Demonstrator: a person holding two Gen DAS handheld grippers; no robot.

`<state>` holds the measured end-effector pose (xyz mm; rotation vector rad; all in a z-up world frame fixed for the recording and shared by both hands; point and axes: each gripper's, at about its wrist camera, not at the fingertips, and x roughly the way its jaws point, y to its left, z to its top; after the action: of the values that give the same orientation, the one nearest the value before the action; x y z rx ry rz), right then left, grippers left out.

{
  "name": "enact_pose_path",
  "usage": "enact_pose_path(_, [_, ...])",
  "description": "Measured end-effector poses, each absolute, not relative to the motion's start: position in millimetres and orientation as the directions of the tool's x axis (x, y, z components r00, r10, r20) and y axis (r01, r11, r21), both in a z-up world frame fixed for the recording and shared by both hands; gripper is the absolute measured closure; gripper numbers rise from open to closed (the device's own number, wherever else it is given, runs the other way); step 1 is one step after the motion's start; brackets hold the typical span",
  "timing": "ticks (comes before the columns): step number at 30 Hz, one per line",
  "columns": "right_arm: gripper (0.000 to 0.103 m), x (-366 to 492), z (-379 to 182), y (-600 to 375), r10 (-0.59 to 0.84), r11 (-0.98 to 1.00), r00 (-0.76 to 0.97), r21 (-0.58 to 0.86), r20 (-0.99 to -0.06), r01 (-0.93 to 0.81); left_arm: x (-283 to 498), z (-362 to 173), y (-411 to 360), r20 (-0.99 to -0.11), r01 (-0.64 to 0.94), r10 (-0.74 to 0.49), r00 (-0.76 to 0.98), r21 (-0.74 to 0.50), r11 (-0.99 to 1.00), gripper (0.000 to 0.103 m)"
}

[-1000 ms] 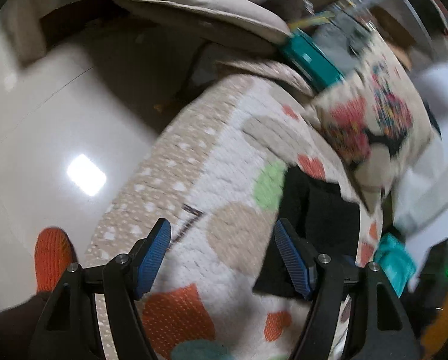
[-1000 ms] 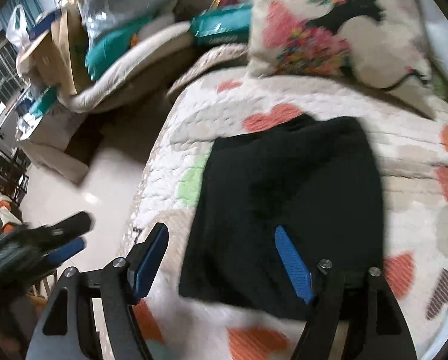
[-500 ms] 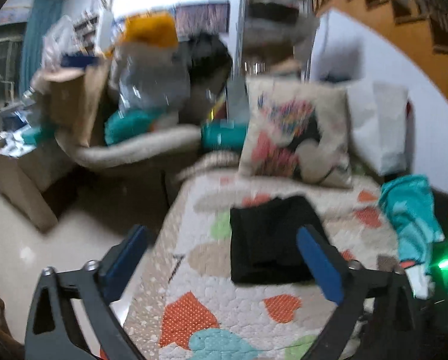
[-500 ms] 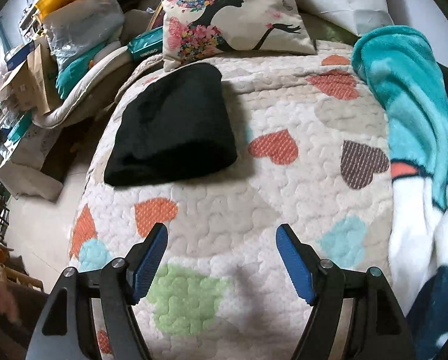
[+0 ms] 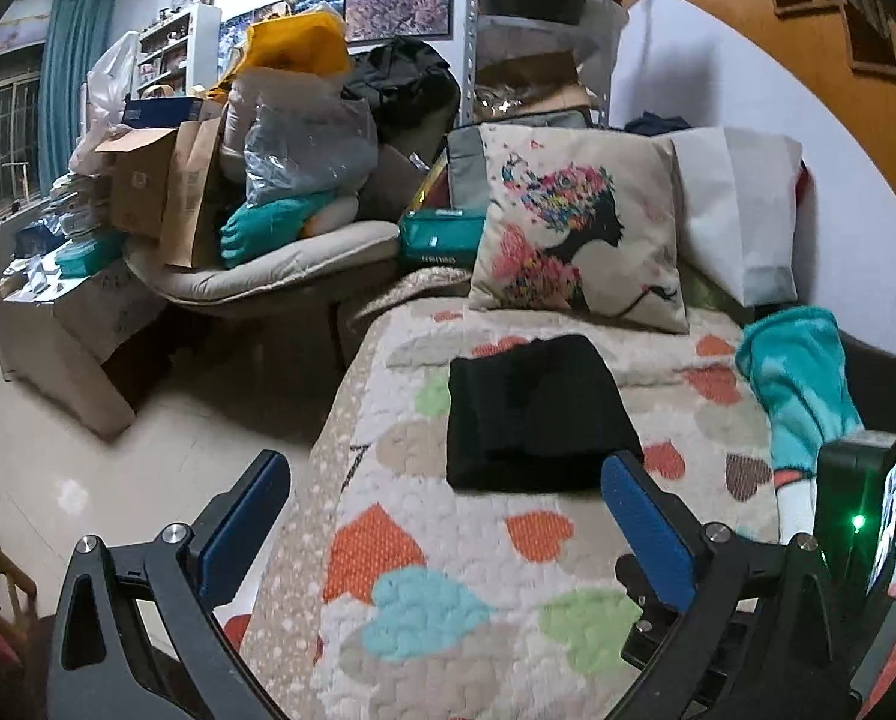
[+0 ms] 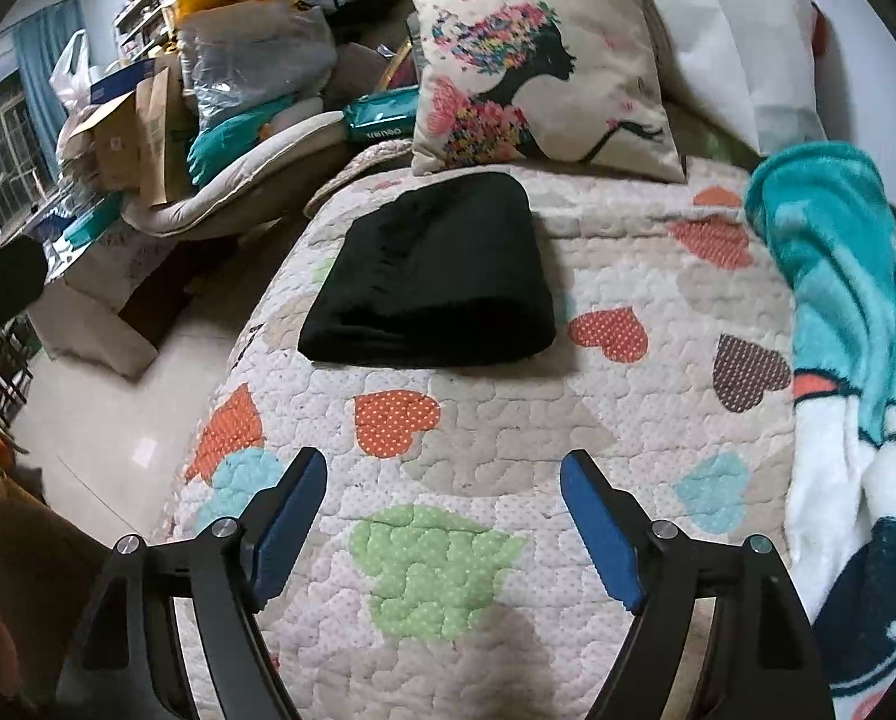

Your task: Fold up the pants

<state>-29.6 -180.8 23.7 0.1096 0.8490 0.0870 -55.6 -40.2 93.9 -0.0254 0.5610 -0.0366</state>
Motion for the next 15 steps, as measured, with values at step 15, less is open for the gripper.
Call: enact_pose_path(15, [0.013,-39,28,-180,0.04,0.999,0.689,0.049,-0.724,-0.007,-47,65,-44,-0.637,0.051,-0.073,0.767,-0.053,0.997,0.0])
